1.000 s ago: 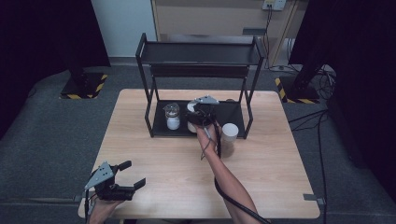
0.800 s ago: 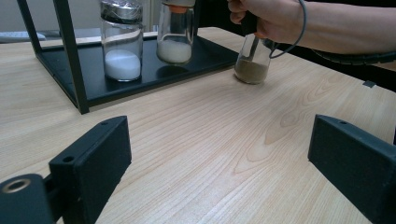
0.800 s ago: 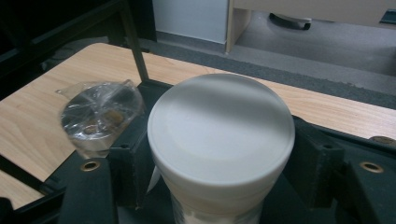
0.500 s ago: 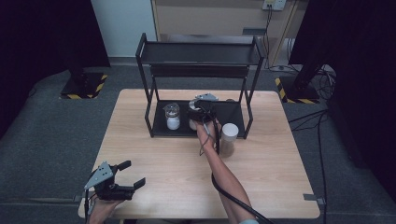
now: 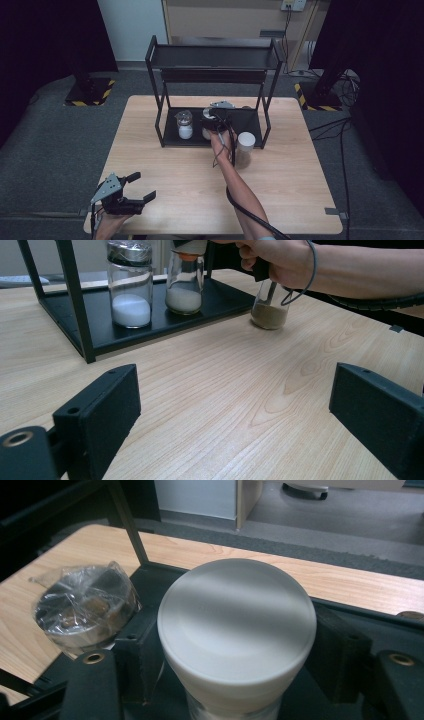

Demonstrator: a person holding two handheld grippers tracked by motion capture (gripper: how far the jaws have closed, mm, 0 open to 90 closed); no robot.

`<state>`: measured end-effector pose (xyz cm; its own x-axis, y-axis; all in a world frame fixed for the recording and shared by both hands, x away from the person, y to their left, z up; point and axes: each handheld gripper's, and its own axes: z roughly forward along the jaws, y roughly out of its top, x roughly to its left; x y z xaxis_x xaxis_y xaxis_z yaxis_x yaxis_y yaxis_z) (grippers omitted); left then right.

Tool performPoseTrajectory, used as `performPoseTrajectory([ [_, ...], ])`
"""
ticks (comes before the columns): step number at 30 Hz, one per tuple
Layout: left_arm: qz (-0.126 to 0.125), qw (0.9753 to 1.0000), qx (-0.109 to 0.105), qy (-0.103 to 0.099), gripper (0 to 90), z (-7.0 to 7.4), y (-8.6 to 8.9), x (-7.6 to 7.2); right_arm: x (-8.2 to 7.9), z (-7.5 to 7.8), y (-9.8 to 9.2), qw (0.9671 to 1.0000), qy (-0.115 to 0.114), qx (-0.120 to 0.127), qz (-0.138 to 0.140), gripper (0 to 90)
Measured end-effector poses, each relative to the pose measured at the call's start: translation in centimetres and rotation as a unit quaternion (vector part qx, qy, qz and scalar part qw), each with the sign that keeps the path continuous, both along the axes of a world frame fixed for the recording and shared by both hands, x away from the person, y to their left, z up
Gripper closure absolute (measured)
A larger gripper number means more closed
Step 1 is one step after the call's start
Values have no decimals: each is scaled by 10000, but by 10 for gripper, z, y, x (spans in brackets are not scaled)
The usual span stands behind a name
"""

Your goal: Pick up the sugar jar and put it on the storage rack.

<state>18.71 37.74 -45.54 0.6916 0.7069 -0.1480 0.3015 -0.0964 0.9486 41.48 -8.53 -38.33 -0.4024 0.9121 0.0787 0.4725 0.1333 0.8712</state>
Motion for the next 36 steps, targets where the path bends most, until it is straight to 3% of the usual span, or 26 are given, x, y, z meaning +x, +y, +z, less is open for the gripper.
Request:
performPoseTrajectory([
  [5, -10, 10000, 12, -5, 52, 0, 0, 0, -3, 6, 1, 9999, -61, 87, -83, 205],
  [6, -9, 10000, 21, -5, 52, 0, 0, 0, -8, 10, 3, 9997, -226, 63, -120, 167],
  [9, -11, 10000, 27, -13, 52, 0, 0, 0, -11, 15, 2, 9994, -299, 129, -73, 145],
  [10, -11, 10000, 27, -12, 52, 0, 0, 0, -15, 19, 1, 9991, -404, 118, 3, 132],
  [17, -22, 10000, 43, 0, 52, 1, -1, 0, -22, 38, -13, 9976, -432, 264, 482, 115],
  [19, -24, 10000, 60, -5, 52, 1, -1, 0, -26, 47, -21, 9950, -476, 235, 842, 112],
  [23, -19, 10000, 53, -1, 52, 1, -1, 0, -33, 56, -28, 9923, -522, 143, 1117, 111],
  [26, -24, 10000, 51, -9, 53, 1, -1, 0, -43, 65, -43, 9877, -594, 41, 1445, 113],
  [36, -19, 10000, 60, 0, 53, 1, -1, 1, -71, 72, -86, 9799, -694, 22, 1873, 116],
])
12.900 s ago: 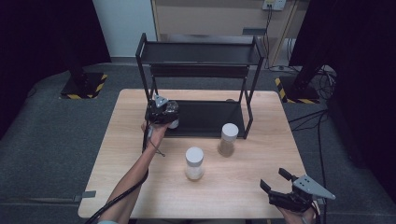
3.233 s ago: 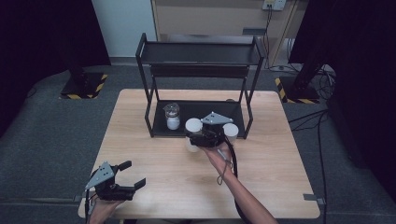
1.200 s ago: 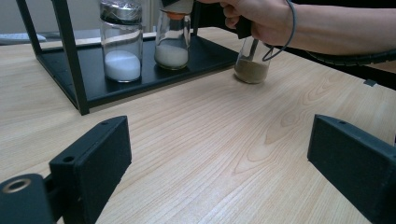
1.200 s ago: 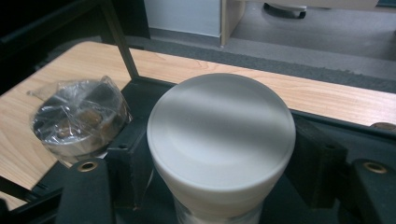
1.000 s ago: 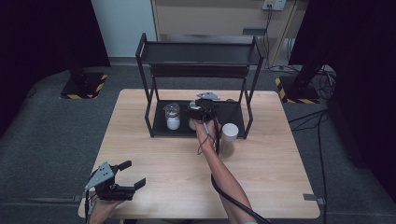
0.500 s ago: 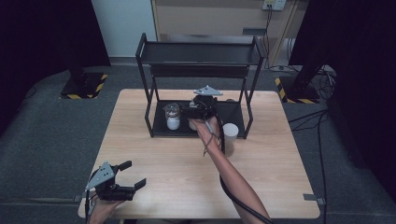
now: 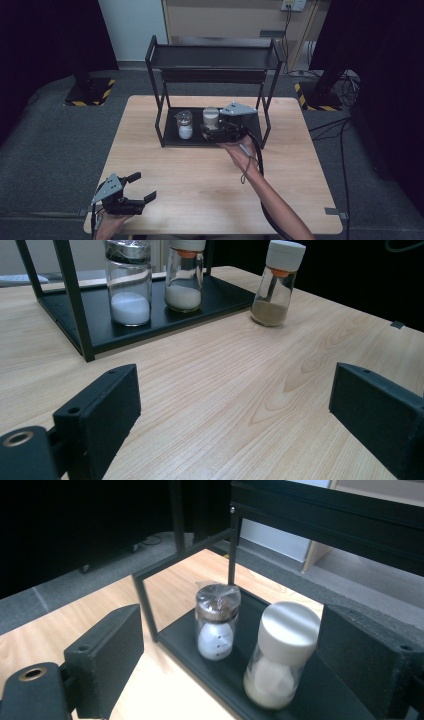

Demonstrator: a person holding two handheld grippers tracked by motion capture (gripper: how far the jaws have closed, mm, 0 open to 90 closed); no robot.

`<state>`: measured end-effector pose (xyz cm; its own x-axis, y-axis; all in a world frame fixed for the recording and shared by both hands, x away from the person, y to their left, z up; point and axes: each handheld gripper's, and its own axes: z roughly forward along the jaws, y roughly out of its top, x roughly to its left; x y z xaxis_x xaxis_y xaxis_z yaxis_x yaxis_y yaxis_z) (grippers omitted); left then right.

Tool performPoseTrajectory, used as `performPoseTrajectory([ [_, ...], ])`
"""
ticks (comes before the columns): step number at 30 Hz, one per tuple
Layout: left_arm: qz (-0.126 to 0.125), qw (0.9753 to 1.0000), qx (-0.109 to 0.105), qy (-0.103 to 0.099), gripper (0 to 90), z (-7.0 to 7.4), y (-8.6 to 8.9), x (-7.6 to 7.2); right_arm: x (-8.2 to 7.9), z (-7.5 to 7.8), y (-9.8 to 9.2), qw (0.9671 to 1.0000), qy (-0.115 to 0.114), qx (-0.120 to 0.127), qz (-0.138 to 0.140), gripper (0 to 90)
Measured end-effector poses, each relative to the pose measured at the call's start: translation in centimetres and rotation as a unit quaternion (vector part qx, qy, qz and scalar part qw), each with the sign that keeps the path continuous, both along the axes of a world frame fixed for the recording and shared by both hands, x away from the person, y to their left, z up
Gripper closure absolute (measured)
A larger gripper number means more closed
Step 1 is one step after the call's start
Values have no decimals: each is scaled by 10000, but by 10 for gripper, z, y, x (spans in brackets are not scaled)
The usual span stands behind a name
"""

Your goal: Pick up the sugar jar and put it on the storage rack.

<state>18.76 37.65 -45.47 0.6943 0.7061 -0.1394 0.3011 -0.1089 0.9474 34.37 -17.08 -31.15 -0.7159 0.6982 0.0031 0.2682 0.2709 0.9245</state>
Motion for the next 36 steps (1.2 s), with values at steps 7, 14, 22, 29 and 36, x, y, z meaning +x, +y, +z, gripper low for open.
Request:
performPoseTrajectory([
  [7, 8, 10000, 11, 3, 53, 0, -1, 0, -21, 1, -29, 9997, -77, 26, 252, 117],
  [14, 13, 10000, 15, 10, 53, 0, -1, 0, -39, -7, -51, 9995, -47, 52, 303, 117],
  [22, 18, 10000, -1, 7, 52, 0, -1, 0, -57, -22, -79, 9996, 53, 201, 165, 116],
  [29, 2, 10000, 30, 13, 53, 0, -2, 1, -75, -32, -101, 9997, 45, 234, -6, 115],
  [36, 24, 10000, 28, 17, 53, 0, -2, 1, -92, -42, -115, 9998, 23, 178, -114, 114],
])
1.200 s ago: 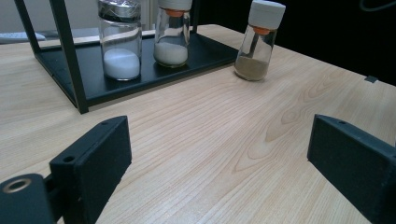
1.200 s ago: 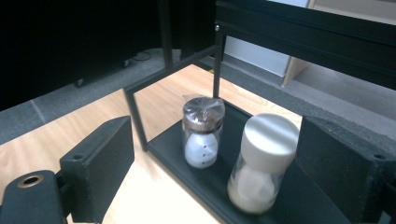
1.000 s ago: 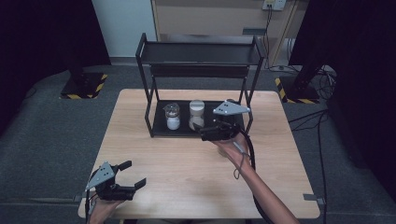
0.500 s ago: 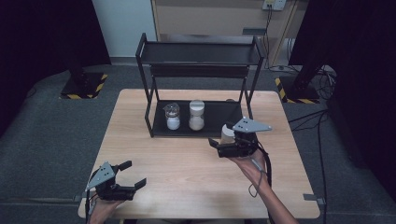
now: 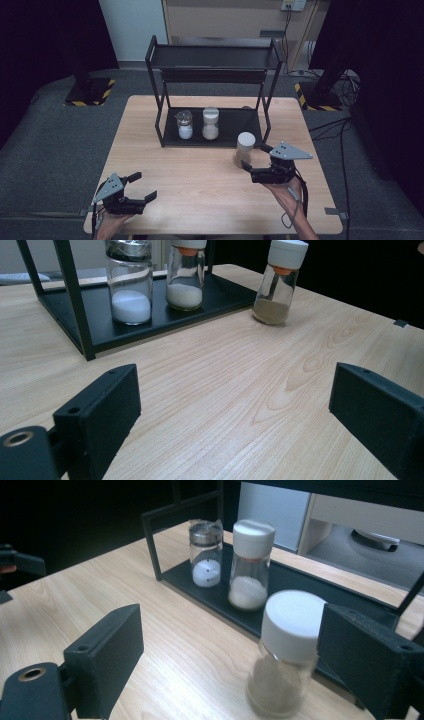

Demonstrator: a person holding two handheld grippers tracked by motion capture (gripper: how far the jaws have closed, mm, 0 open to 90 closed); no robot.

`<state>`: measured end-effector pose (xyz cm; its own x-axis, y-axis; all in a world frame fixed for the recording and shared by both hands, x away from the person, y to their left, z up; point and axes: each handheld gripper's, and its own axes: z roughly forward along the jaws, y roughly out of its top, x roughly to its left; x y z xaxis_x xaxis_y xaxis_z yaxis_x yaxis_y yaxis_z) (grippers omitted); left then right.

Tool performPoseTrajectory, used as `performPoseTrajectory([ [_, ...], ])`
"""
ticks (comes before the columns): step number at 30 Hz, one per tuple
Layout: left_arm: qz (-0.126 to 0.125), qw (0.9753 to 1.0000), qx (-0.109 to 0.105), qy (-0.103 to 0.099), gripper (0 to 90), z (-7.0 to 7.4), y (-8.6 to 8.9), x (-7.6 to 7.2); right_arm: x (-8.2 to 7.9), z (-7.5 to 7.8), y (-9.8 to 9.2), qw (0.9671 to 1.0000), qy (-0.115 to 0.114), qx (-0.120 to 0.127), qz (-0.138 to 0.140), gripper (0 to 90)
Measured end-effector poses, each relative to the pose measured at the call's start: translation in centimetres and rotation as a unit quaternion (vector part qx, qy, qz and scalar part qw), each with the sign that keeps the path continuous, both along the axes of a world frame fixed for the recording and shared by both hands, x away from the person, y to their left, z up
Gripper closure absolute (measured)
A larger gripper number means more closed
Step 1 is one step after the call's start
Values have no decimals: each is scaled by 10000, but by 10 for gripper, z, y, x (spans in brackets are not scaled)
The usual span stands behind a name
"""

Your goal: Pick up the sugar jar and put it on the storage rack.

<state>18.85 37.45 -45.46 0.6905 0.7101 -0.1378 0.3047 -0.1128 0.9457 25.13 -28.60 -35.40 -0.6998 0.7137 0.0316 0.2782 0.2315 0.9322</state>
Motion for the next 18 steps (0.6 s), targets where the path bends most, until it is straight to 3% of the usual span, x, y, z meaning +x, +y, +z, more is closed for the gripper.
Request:
performPoseTrajectory([
  [7, 10, 10000, 4, -1, 53, 0, 0, 0, -12, -9, -10, 10000, 34, 10, -77, 113],
  [18, 20, 10000, -8, -28, 53, 0, 1, -1, -32, -37, -35, 9995, 161, 167, -203, 113],
])
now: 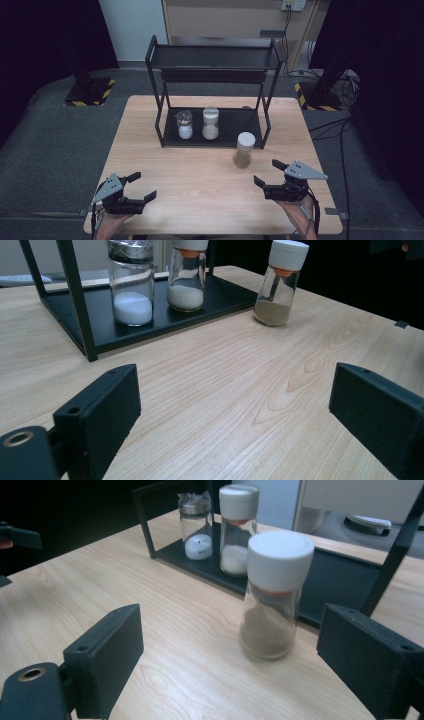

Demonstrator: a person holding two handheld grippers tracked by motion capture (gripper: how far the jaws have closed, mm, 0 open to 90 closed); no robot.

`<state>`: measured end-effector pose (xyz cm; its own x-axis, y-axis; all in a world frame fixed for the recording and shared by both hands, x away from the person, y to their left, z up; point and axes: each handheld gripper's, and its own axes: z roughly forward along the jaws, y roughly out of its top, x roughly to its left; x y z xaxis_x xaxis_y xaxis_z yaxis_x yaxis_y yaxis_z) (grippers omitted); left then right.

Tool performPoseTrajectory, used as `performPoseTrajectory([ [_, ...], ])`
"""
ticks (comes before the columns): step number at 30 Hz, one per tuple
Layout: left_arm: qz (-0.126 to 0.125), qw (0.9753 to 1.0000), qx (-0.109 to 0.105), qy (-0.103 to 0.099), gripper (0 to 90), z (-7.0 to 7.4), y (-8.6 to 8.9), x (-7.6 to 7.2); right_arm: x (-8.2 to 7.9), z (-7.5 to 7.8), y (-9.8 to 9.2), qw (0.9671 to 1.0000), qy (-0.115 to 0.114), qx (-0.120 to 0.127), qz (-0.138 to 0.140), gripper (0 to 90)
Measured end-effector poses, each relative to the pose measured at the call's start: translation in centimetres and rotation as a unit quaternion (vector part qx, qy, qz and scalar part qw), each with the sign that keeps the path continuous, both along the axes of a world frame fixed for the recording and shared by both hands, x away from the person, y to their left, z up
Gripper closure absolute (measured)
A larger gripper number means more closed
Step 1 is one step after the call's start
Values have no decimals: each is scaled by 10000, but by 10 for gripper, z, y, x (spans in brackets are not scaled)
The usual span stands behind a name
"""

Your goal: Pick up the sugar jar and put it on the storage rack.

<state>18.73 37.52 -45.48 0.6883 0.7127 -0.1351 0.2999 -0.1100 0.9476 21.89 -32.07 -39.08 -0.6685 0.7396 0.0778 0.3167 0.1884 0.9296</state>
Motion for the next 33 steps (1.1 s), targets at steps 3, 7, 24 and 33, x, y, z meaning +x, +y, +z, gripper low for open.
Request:
performPoseTrajectory([
  [3, 1, 10000, 2, 1, 53, 0, 0, 0, -3, -5, -4, 10000, 21, 18, -33, 114],
  [7, -18, 10000, -12, 9, 53, 0, 0, 1, -7, -12, -10, 9999, 76, 46, -84, 112],
  [24, -125, 9999, 54, -28, 43, 0, 1, 3, -24, -33, -29, 9991, 306, 113, -260, 107],
  [33, -150, 9998, 109, 56, 36, 1, 1, 7, -26, -37, -35, 9991, 252, 200, -262, 103],
])
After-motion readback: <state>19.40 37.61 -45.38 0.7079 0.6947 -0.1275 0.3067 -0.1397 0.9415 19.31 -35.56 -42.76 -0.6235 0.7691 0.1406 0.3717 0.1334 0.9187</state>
